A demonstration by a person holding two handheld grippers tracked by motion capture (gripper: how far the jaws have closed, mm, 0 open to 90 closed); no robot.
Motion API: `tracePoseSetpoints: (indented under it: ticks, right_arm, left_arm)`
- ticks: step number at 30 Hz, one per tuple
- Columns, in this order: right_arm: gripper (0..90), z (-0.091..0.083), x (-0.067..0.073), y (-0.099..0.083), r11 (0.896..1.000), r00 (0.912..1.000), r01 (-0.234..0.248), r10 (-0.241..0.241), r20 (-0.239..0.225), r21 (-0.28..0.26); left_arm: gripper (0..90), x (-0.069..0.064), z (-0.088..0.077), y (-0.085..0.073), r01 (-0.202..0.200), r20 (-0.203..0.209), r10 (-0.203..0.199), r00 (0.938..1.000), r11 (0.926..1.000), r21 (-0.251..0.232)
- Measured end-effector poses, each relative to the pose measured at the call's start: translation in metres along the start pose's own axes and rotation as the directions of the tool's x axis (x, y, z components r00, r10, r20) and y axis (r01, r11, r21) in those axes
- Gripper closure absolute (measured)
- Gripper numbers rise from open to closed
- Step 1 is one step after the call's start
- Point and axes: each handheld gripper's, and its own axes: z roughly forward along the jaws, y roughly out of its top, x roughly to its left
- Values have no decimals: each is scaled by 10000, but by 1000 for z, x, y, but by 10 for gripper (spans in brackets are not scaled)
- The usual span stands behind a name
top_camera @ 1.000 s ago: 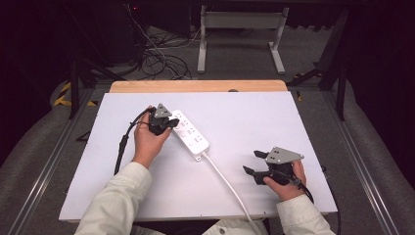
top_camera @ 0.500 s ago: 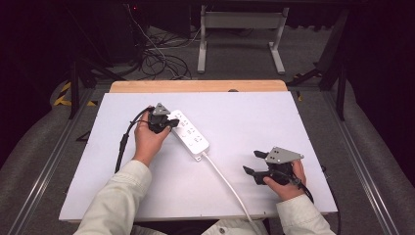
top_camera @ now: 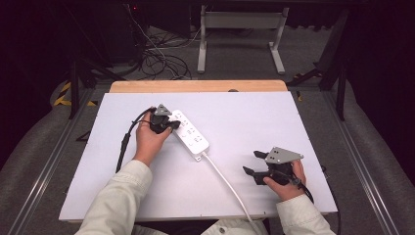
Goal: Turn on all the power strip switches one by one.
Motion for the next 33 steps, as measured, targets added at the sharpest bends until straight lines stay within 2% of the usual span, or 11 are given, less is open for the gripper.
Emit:
tracePoseSetpoints:
  ticks: [9,11,18,20,23,27,33]
  right_arm:
    - [314,0,0,0,10000,10000,14,-14,-17,-23]
    - [314,0,1,0,10000,10000,15,-15,-20,-22]
    - [314,-1,1,0,10000,10000,17,-17,-50,-33]
    - [314,-1,1,0,10000,10000,24,-24,-55,-45]
    - [314,-1,2,0,10000,10000,41,-42,-70,-66]
    - [314,-1,2,0,10000,9999,69,-69,-92,-69]
    - [314,-1,2,0,10000,9999,81,-81,-121,-45]
  left_arm:
    - [900,-2,1,0,2,-208,-1,9998,10000,53]
    - [900,-4,1,0,-49,-373,51,9993,10000,53]
    - [900,-7,2,-1,62,-535,-56,9986,9999,102]
    - [900,-8,2,-1,11,-769,-7,9970,10000,50]
    - [900,-12,3,-1,-22,-885,30,9961,10000,90]
    - [900,-11,3,-3,259,-769,-262,9967,9997,-47]
    - [900,-11,3,-3,281,-833,-283,9961,9996,-37]
